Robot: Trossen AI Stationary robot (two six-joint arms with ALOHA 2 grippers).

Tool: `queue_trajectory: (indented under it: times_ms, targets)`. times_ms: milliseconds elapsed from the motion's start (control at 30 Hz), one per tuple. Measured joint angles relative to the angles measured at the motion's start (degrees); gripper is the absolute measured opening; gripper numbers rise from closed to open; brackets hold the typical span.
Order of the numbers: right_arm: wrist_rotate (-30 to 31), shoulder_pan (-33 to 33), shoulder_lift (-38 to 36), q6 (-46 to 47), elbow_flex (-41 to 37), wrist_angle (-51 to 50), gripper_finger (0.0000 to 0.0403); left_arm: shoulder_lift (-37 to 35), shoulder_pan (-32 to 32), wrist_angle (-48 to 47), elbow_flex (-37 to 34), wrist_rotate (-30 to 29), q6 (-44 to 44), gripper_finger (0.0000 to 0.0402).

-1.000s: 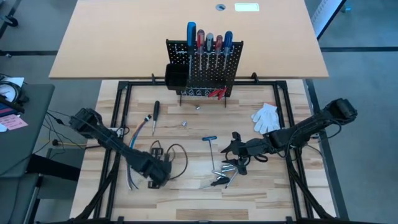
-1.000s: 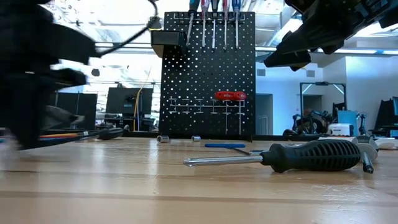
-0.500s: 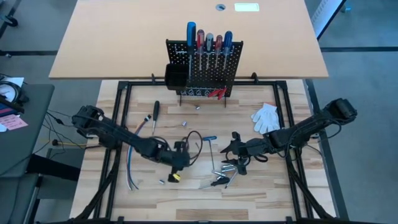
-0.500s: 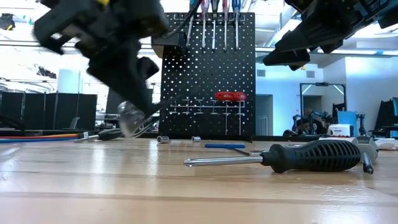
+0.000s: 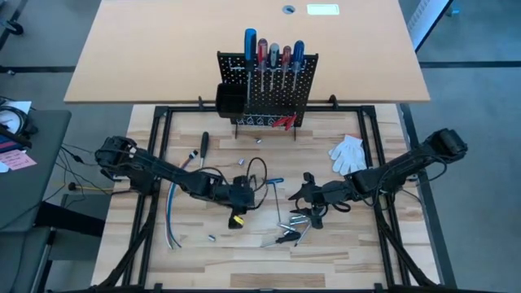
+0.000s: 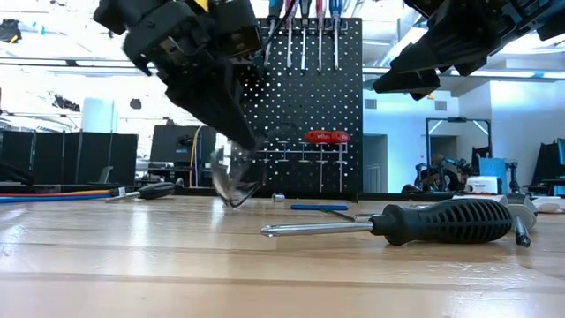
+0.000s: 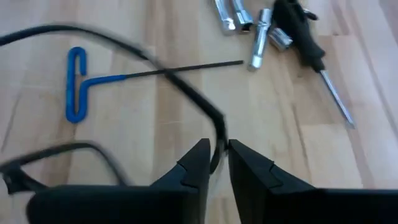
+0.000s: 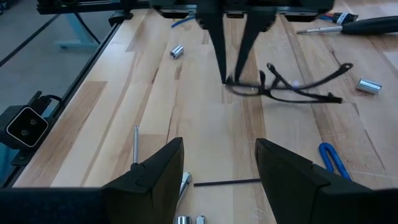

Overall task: Hang tools onto peg board
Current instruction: Move the black safety glass to the center of the table, then put the silver socket into the black bin on the black pegboard

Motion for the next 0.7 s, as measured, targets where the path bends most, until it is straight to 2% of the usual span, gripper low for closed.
queue_trajectory:
  times_ms: [233,300,400,533,700]
  targets:
    - [0.0,-0.02,0.0,0.09,0.0,-0.02,0.0207,-0.24,1.53,-2.89,0.06,-0.12,-1.37,0.0107]
    - [0.0,-0.02,0.0,0.09,0.0,-0.05,0.0207,-0.87,1.34,-7.67,1.6,-0.09,-0.14,0.0116]
    - [0.0,0.0,0.0,0.09,-0.02,-0.3,0.0207,-1.52,-0.47,-19.62,6.94,-0.36,1.01,0.0119]
    - [0.0,0.13,0.0,0.09,-0.02,-0.83,0.0207,-1.43,-7.44,-33.8,12.26,-0.57,-0.6,0.0106]
    - [0.0,0.94,0.02,0.37,-0.04,-2.45,0.0207,-1.4,-20.47,-37.52,12.13,-4.2,-12.74,0.0078]
